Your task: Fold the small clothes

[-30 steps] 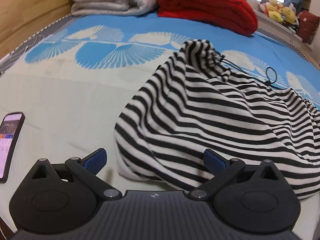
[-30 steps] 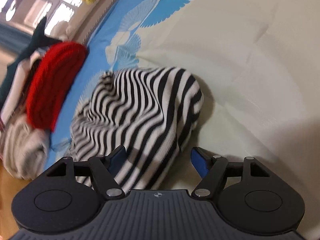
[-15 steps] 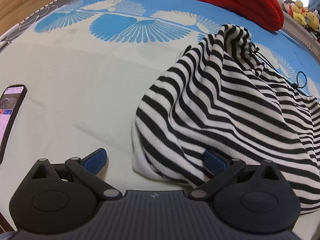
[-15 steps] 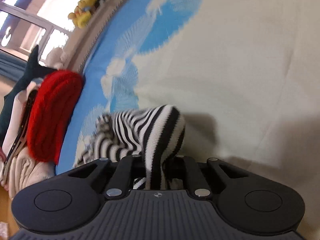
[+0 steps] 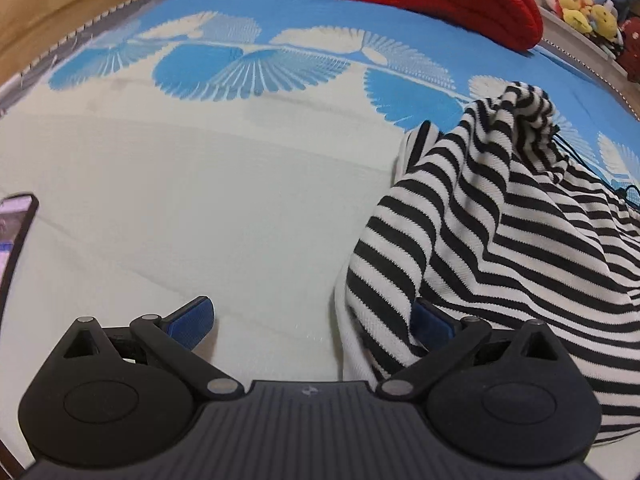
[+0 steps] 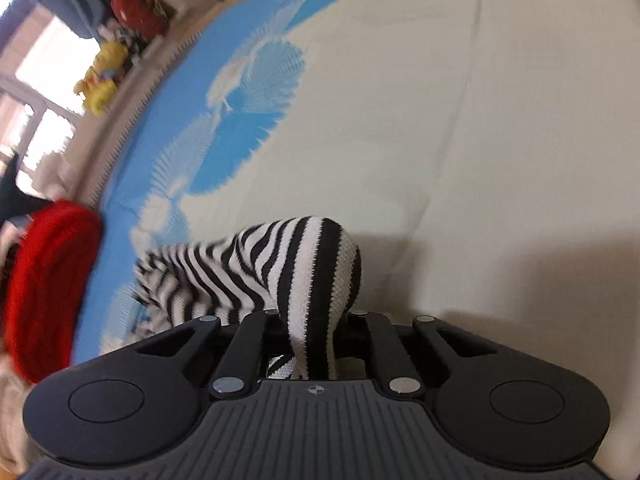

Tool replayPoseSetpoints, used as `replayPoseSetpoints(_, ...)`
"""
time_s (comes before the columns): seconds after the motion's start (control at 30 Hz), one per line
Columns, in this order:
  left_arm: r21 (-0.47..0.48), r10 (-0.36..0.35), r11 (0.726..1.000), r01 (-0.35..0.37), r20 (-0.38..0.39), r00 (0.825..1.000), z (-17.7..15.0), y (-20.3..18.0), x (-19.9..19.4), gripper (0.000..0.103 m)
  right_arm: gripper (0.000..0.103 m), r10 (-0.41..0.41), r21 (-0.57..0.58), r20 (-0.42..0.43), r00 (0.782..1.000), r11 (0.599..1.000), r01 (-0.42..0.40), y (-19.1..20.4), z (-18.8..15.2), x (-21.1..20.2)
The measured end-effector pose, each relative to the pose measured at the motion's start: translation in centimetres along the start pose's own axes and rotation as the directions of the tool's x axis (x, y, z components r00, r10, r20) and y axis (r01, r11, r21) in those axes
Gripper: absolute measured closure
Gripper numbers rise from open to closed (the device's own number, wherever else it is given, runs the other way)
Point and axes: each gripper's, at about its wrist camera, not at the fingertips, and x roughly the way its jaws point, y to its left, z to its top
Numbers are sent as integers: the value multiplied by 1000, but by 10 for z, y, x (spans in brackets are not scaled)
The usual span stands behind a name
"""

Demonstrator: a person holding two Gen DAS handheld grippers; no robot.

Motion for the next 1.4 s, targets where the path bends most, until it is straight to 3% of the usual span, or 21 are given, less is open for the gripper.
replayPoseSetpoints(0.17,-46,-23,999,22,-24,999,5,6,1,0,93,-21,-185,123,992,982,44,40,-15,-15)
replayPoseSetpoints(0.23,-65,-37,997,35,-29,999,7,9,0,0,93,47,-346,221,974,938,34,79,-28,-36)
replayPoseSetpoints(0.3,-75,-41,996,39,-20,999,8,11,-3,0,93,165,-538,298,940,843,23,123,-58,-63)
replayPoseSetpoints(0.4,-90,-52,995,51,-19,998,12,17,-4,0,93,408,-803,297,864,596,-5,186,-134,-104)
replayPoseSetpoints(0.47,-115,-73,991,69,-28,997,14,23,-5,0,93,542,-927,198,817,375,-24,212,-200,-123)
replayPoseSetpoints(0.53,-143,-89,986,84,-26,996,18,33,-7,0,92,612,-992,29,791,112,-50,220,-276,-129)
replayPoseSetpoints(0.6,-164,-95,982,91,-16,995,22,44,-10,0,92,588,-990,-133,797,-124,-74,209,-339,-120)
replayPoseSetpoints(0.67,-194,-92,977,89,-9,996,24,55,-12,0,92,508,-952,-250,825,-285,-113,188,-385,-102)
replayPoseSetpoints(0.7,-213,-82,974,80,-4,997,25,60,-13,0,92,457,-937,-279,844,-322,-135,178,-401,-91)
replayPoseSetpoints(0.73,-225,-78,971,76,1,997,26,64,-14,0,92,411,-930,-297,862,-328,-164,170,-410,-79)
replayPoseSetpoints(0.8,-246,-99,964,96,1,995,28,72,-15,0,92,395,-935,-306,866,-296,-195,163,-409,-70)
replayPoseSetpoints(0.9,-262,-111,959,110,11,994,29,77,-18,0,92,446,-944,-330,832,-163,-287,179,-382,-82)
replayPoseSetpoints(0.97,-257,-109,960,109,17,994,29,80,-20,0,92,509,-951,-308,804,-128,-283,192,-370,-100)
replayPoseSetpoints(1.03,-271,-102,957,105,26,994,29,84,-21,0,92,549,-950,-309,777,-133,-284,202,-365,-115)
replayPoseSetpoints(1.1,-288,-92,953,96,28,995,30,89,-21,0,92,551,-942,-334,765,-171,-288,205,-375,-121)
replayPoseSetpoints(1.2,-309,-88,947,92,28,996,30,95,-22,0,89,456,-924,-376,806,-247,-291,196,-408,-101)
replayPoseSetpoints(1.27,-308,-89,947,94,30,996,31,95,-22,0,74,348,-905,-409,843,-276,-325,183,-428,-82)
replayPoseSetpoints(1.3,-306,-90,947,96,32,995,31,94,-23,0,55,302,-894,-426,853,-287,-345,179,-434,-75)
replayPoseSetpoints(1.33,-300,-98,948,104,34,995,32,92,-23,0,48,311,-890,-438,844,-283,-358,175,-435,-76)
replayPoseSetpoints(1.4,-286,-118,950,127,49,992,33,88,-27,0,42,351,-874,-482,803,-255,-414,175,-418,-96)
